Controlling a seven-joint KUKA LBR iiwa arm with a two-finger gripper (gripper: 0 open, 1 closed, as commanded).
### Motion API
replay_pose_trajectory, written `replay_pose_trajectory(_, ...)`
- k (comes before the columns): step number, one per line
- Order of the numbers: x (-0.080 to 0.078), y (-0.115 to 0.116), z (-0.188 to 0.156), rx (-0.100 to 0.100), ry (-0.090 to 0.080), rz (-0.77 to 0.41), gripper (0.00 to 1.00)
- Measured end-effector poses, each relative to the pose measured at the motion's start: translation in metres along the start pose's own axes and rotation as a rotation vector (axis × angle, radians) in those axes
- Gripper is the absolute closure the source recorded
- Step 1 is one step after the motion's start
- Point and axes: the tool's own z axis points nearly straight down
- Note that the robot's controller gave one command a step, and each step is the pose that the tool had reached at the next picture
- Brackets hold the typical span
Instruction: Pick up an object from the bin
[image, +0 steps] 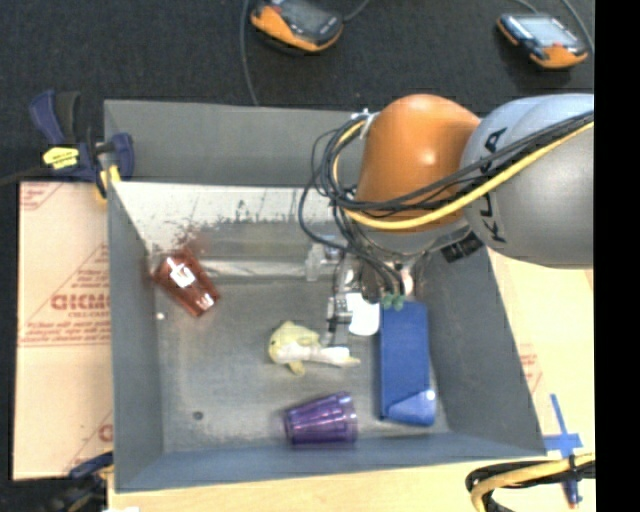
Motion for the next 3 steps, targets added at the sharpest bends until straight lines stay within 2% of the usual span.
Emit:
replay_pose_trajectory(1, -0.001, 0.0, -0.005, -0.001, -0.008, 0.002, 0.0)
replay_pose_trajectory(2, -0.003, -0.019, 0.066, -0.002, -0.01, 0.143, 0.0)
replay_pose_trajectory(3, 0.02, -0.048, 0.063, -0.005, -0.016, 0.306, 0.0)
